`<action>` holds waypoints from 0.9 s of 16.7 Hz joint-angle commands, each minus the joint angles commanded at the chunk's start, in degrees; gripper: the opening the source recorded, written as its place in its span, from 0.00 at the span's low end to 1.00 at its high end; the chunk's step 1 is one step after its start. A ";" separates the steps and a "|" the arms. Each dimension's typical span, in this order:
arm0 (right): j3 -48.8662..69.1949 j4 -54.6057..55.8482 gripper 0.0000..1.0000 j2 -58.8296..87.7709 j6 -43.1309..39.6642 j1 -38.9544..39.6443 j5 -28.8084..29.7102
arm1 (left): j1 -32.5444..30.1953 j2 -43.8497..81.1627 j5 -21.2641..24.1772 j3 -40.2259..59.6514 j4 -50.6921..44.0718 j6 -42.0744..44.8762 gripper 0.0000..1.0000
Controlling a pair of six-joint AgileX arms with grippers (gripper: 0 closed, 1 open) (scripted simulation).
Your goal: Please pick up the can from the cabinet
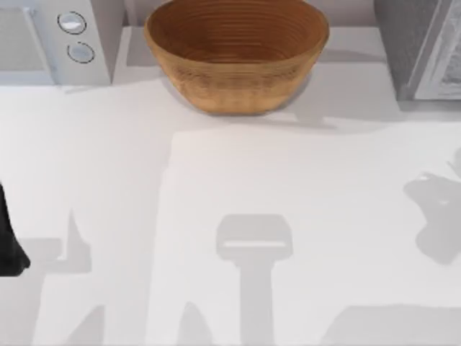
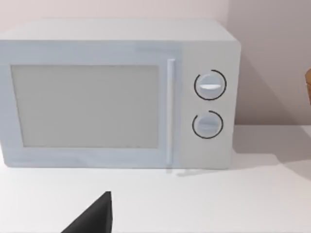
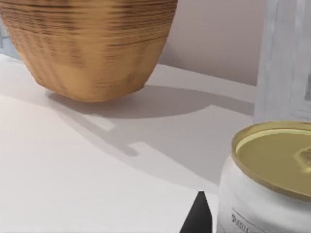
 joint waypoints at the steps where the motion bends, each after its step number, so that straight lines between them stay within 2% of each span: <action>1: 0.34 -0.22 0.00 0.41 0.05 0.57 0.70 | 0.00 0.00 0.00 0.00 0.00 0.00 1.00; 4: 2.34 -0.67 0.00 1.71 -0.44 3.24 3.45 | 0.00 0.00 0.00 0.00 0.00 0.00 1.00; 8: 2.61 -0.71 0.00 1.89 -0.52 3.59 3.80 | 0.00 0.00 0.00 0.00 0.00 0.00 1.00; 15: 2.61 -0.71 0.53 1.89 -0.52 3.59 3.80 | 0.00 0.00 0.00 0.00 0.00 0.00 1.00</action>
